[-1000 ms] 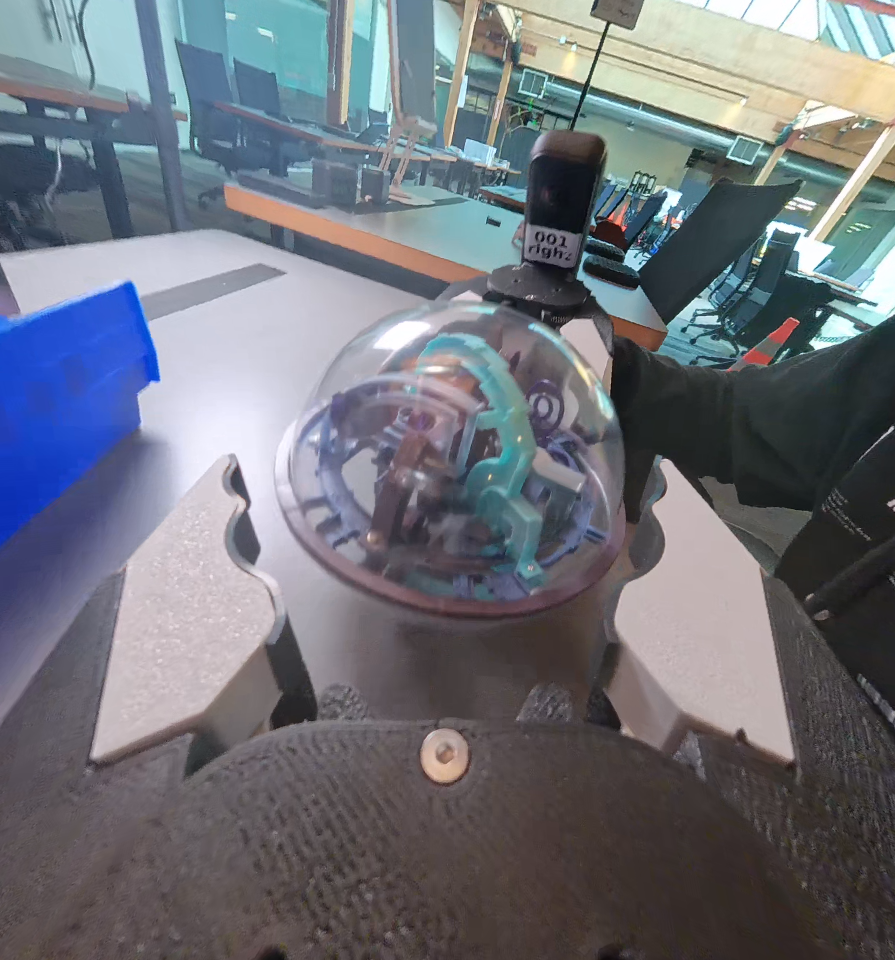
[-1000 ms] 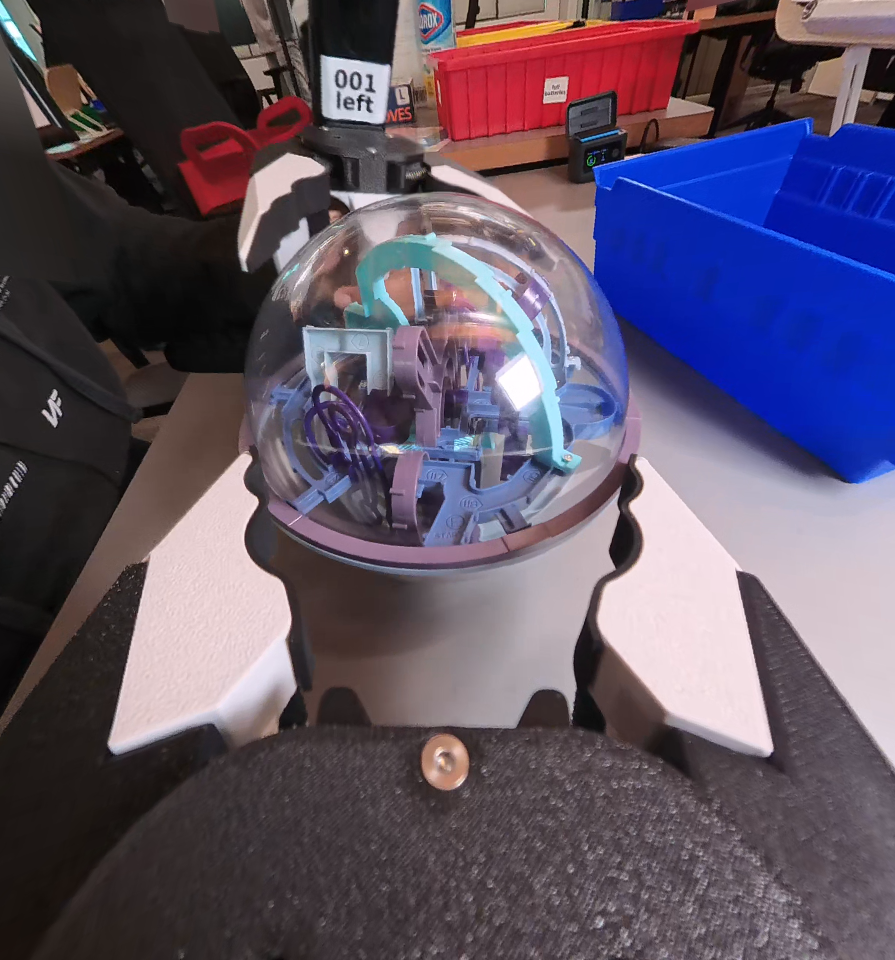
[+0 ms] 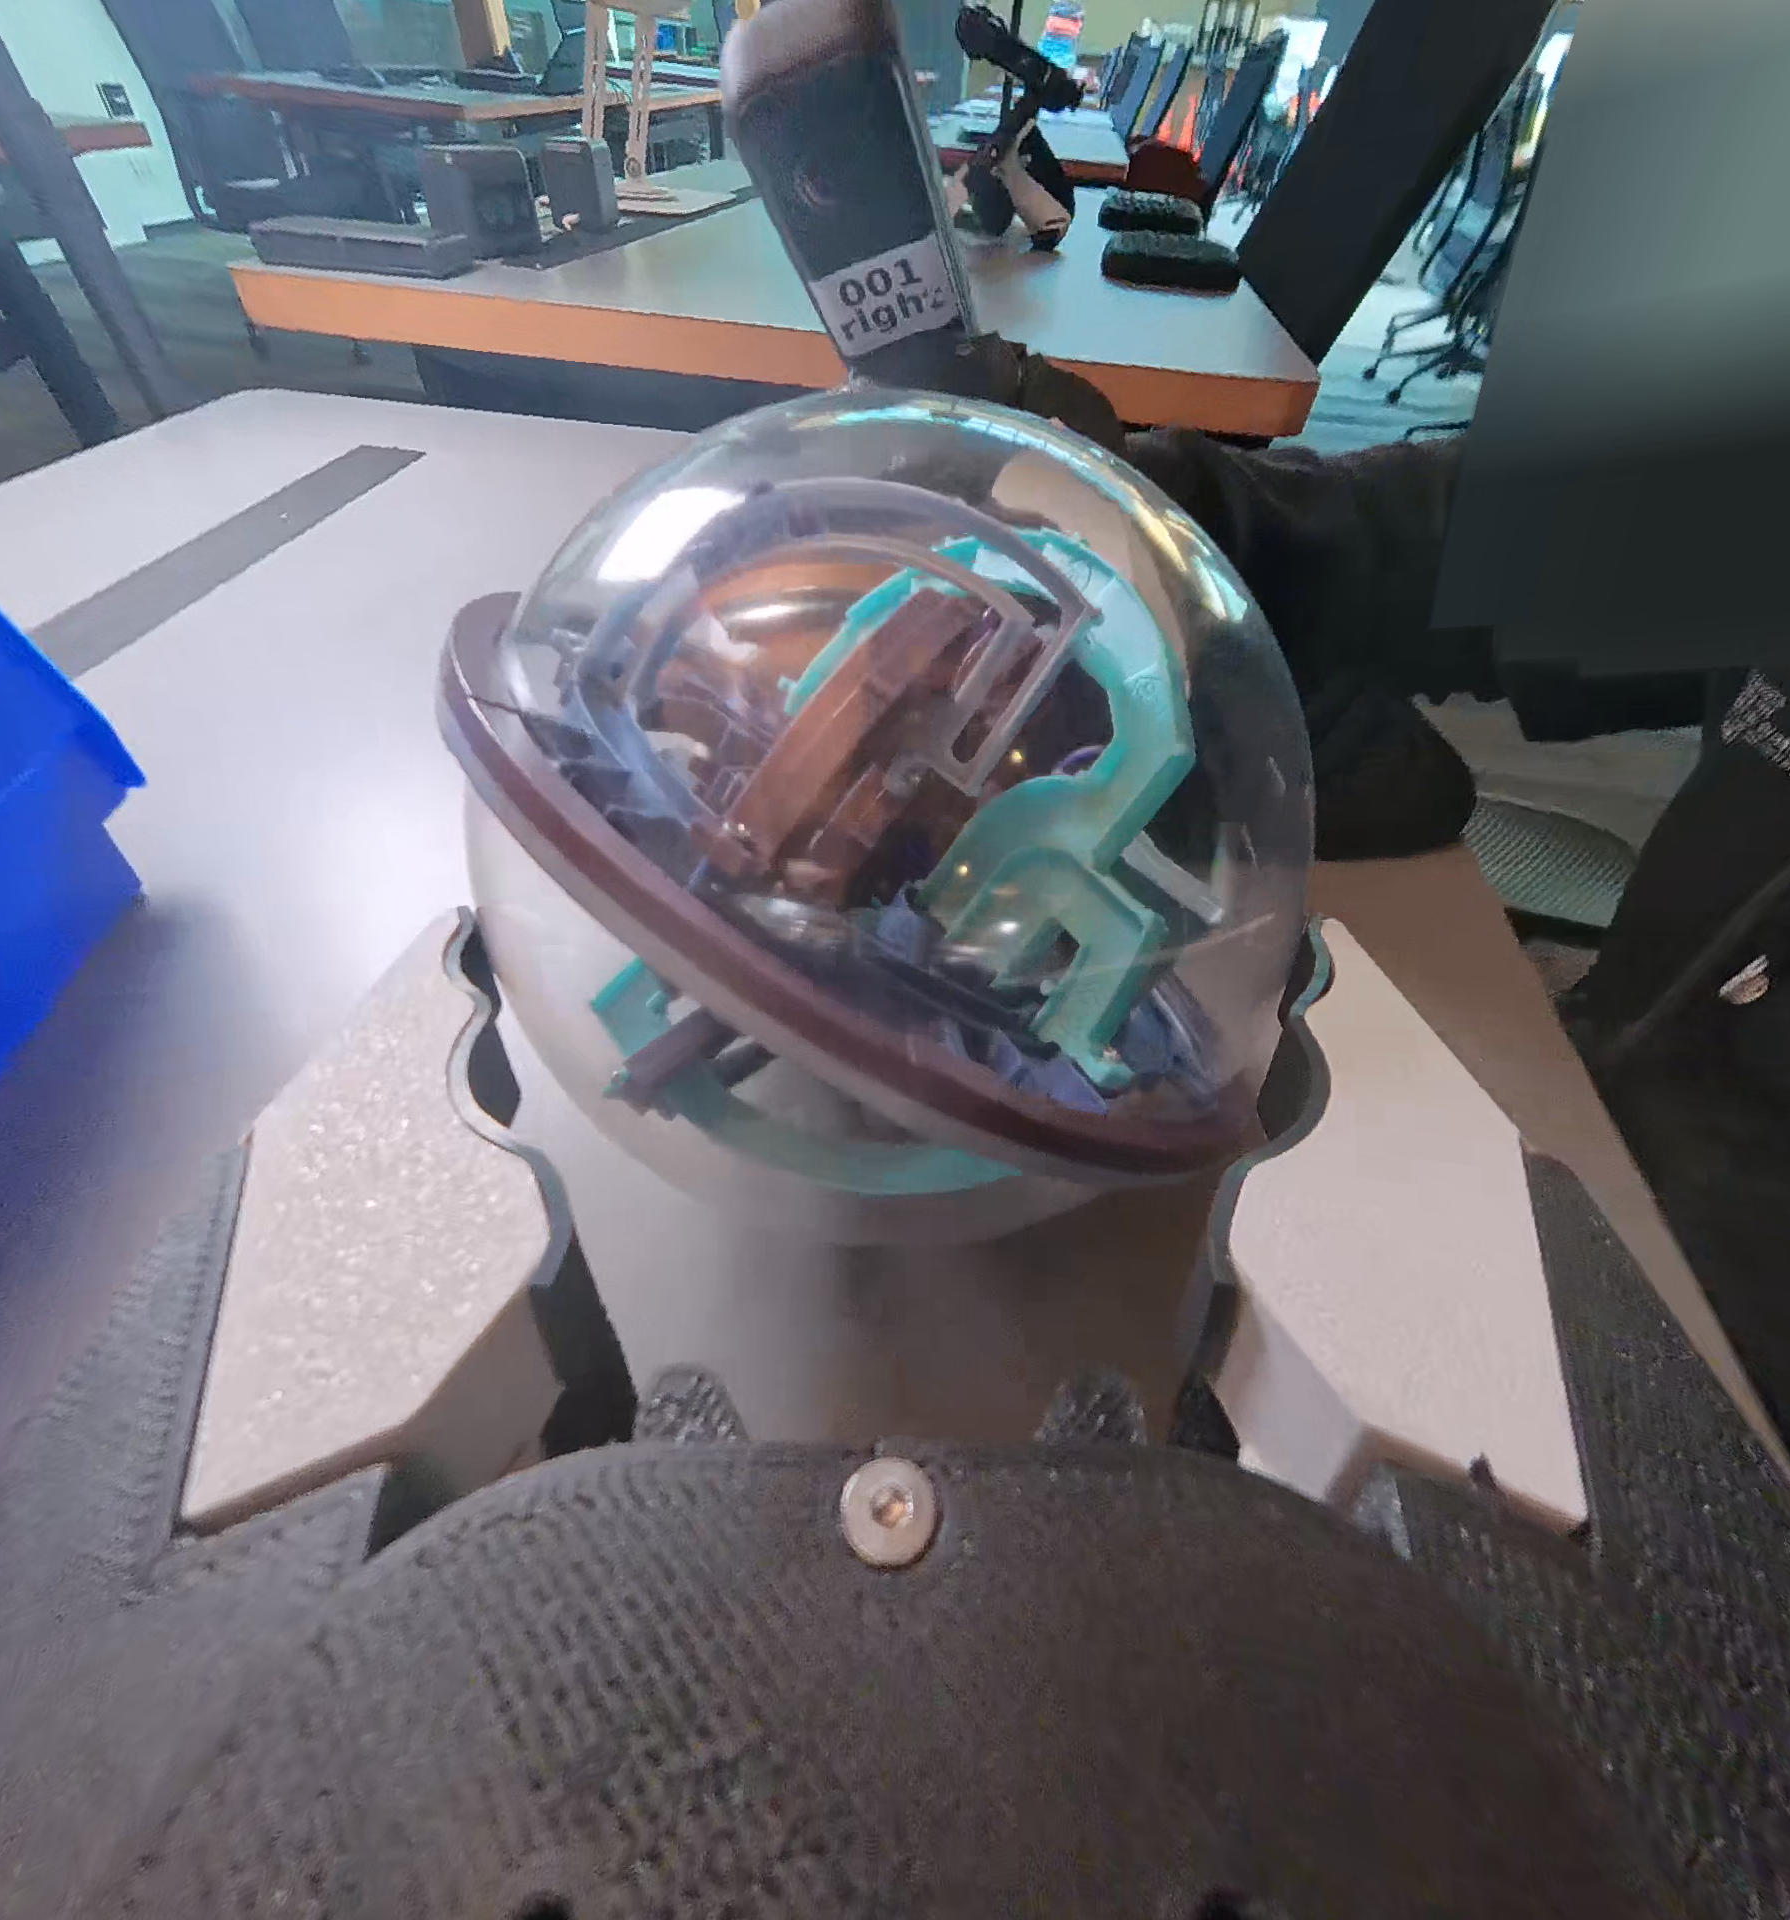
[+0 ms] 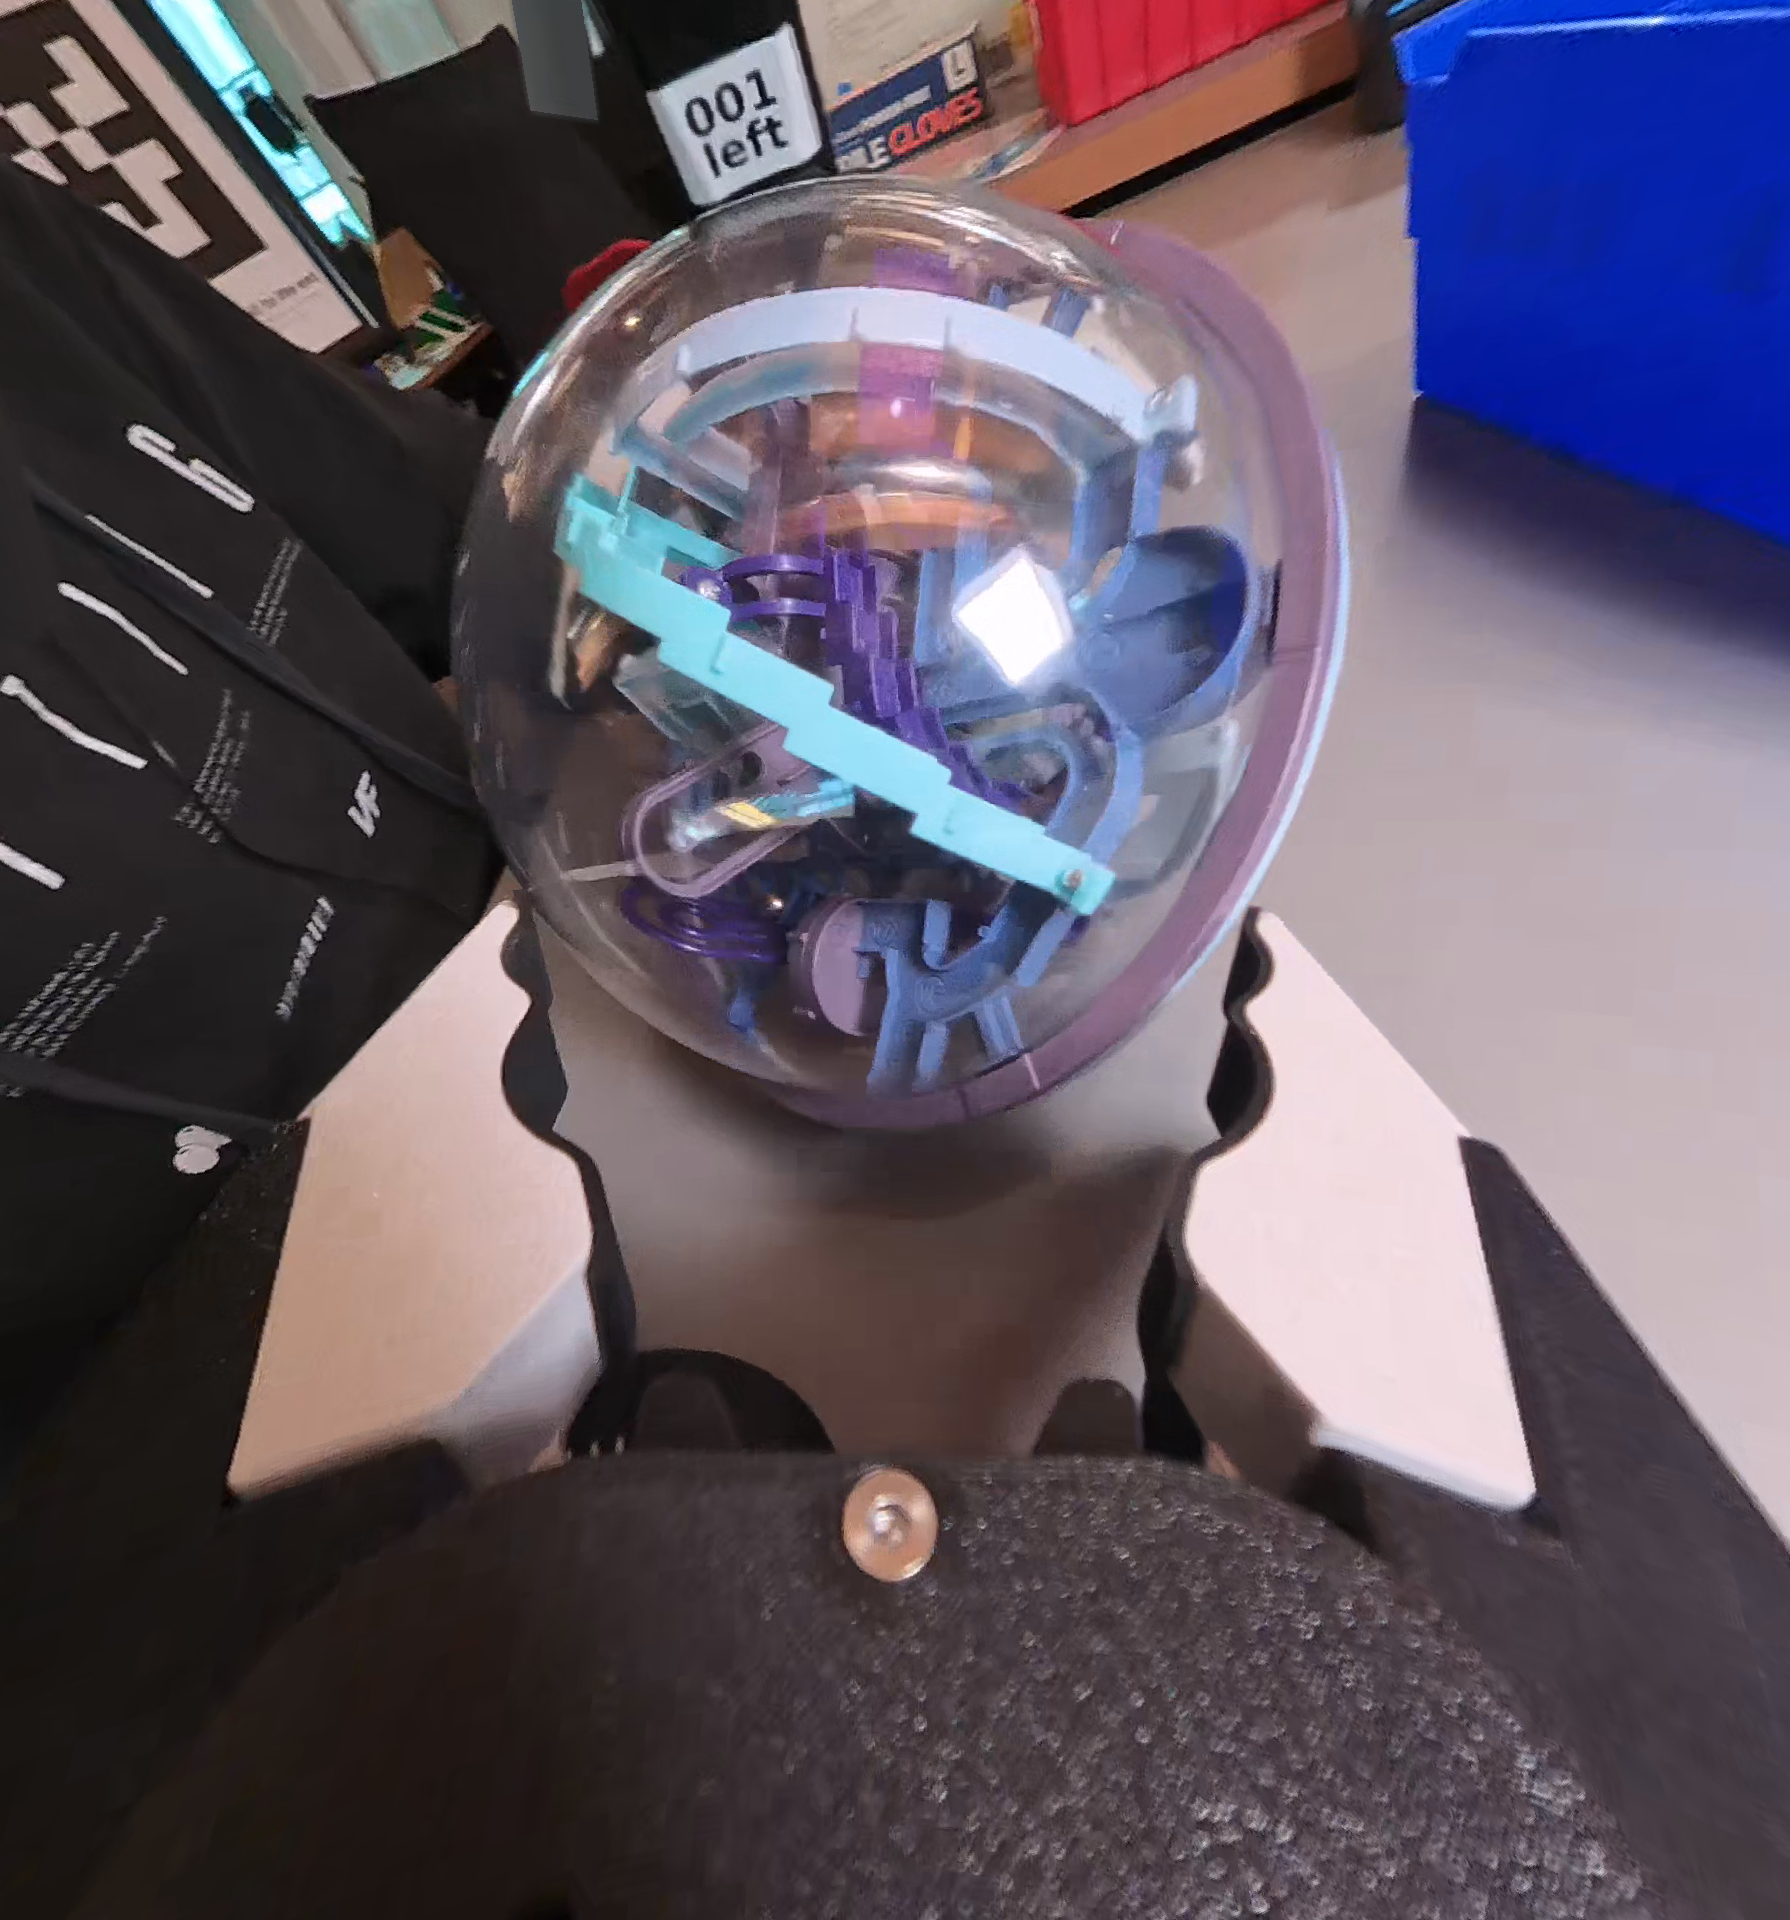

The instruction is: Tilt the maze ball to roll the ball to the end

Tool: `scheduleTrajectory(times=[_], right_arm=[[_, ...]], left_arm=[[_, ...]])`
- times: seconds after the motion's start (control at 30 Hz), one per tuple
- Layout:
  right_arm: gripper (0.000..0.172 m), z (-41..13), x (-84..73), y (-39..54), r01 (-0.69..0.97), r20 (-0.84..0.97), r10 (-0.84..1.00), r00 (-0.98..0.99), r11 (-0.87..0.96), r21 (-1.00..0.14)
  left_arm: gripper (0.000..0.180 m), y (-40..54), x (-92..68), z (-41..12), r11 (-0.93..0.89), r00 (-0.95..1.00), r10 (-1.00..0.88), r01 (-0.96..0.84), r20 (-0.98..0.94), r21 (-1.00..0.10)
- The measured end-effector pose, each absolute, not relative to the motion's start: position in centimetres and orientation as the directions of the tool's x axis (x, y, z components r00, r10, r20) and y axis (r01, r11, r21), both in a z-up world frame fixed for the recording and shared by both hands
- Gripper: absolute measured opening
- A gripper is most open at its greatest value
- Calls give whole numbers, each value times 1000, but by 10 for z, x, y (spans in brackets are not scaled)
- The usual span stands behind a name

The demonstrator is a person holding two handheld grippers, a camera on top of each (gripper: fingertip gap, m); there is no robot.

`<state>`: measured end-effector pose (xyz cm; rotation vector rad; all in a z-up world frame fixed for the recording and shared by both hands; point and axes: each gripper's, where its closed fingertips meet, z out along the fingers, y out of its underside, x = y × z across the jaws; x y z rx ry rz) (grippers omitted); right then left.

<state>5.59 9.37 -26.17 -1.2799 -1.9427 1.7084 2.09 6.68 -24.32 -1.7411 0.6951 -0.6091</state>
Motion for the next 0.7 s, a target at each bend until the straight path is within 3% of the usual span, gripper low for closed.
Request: scheduleTrajectory(times=[0.27, 0.4, 0.53, 0.7], right_arm=[[127, -258, 47, 96, 349, -220, 799, -559, -14, -937], [125, -265, 41, 103, 317, -112, 847, -520, 70, -946], [122, -271, 35, 106, 286, 32, 877, -480, 190, -939], [122, -273, 27, 112, 252, 201, 890, -410, 322, -913]], left_arm=[[143, 67, 10, -252, -206, 708, -706, -236, -23, -949], [139, 68, -2, -257, -338, 742, -656, -122, 140, -933], [136, 68, -4, -253, -537, 672, -557, 157, 488, -829], [138, 73, -9, -253, -565, 655, -490, 263, 575, -782]])
